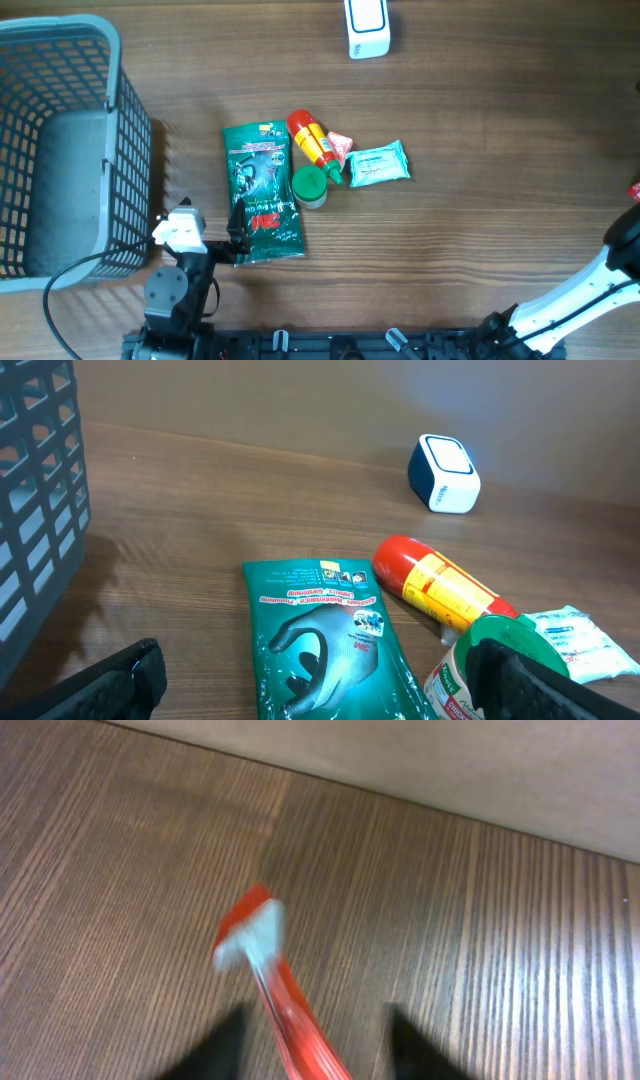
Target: Scan the item barcode
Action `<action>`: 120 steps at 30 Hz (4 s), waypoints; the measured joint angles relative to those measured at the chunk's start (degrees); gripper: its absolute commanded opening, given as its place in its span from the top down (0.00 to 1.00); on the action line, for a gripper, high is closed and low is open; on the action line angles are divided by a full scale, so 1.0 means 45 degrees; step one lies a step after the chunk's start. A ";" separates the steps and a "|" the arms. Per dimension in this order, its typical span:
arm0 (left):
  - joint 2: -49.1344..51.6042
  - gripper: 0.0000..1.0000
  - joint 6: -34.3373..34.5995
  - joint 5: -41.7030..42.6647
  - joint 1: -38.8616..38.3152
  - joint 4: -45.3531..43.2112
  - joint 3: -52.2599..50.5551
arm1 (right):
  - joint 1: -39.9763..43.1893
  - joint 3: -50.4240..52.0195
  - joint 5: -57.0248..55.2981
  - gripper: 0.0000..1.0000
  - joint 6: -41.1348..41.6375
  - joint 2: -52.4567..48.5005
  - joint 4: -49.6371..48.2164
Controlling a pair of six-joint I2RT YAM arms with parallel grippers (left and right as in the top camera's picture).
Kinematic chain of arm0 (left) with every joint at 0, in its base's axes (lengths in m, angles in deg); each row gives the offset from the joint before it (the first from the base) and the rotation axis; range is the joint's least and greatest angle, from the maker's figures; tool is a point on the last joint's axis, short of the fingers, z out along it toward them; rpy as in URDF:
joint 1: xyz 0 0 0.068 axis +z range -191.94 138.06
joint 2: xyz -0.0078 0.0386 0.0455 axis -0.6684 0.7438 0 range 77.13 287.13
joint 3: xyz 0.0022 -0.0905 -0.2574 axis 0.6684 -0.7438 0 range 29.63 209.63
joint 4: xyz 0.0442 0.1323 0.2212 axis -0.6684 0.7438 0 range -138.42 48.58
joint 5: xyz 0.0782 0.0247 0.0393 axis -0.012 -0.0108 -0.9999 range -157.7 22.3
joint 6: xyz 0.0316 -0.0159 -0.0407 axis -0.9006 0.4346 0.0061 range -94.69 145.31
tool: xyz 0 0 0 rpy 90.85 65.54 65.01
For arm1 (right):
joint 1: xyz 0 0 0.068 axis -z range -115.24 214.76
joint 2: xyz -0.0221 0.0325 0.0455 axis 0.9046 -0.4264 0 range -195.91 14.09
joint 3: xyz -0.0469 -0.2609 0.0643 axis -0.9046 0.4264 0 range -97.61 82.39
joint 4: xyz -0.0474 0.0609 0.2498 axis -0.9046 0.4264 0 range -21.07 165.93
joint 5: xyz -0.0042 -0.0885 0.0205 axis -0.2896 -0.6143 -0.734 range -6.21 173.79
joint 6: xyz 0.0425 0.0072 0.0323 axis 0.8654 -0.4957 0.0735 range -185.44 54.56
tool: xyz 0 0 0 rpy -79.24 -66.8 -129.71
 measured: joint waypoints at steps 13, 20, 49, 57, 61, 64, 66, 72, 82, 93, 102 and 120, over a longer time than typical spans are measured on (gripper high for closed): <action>0.0000 0.00 -0.0005 0.0000 0.0005 0.0010 0.0000 | -0.1676 -0.0087 0.6509 0.00 0.1778 0.7009 0.3002; 0.0000 0.00 0.0000 0.0000 0.0000 0.0000 0.0000 | -0.5921 0.0345 1.0496 0.00 0.5241 0.7019 0.6416; 0.0000 0.00 0.0000 0.0000 0.0000 0.0000 0.0000 | -1.3644 0.1214 0.8796 0.64 1.0569 0.0874 0.5221; 0.0000 0.00 0.0000 0.0000 0.0000 0.0000 0.0000 | -1.3624 0.1200 0.8947 0.96 0.9884 0.0544 0.5314; 0.0000 0.00 -0.0005 0.0000 0.0000 0.0000 0.0000 | -1.3571 0.1200 0.9146 0.96 0.6863 0.0495 0.5396; 0.0000 0.00 0.0000 0.0000 0.0005 0.0005 0.0000 | -1.3561 0.1127 0.8495 0.96 0.3803 0.0500 0.6703; 0.0000 0.00 0.0000 0.0000 0.0000 0.0005 0.0000 | -1.3561 0.1117 0.7791 0.96 0.2846 0.0500 0.7465; 0.0000 0.00 -0.0005 0.0000 0.0005 0.0005 0.0000 | -1.3522 0.1073 0.4716 0.31 0.1161 0.1715 0.9292; 0.0000 0.00 -0.0005 0.0000 0.0000 0.0000 0.0000 | -1.3527 0.1122 0.5479 0.00 0.3512 0.3589 0.9583; 0.0000 0.00 -0.0005 0.0000 0.0005 0.0000 0.0000 | -1.3527 0.1399 0.5377 0.48 0.6193 0.0549 0.9389; 0.0000 0.00 -0.0005 0.0000 0.0005 0.0000 0.0000 | -1.3527 0.1127 0.4954 0.96 0.6416 0.0306 0.9870; 0.0000 0.00 -0.0005 0.0000 0.0005 0.0000 0.0000 | -1.3318 0.0253 1.8680 0.96 -0.5153 0.0165 1.2488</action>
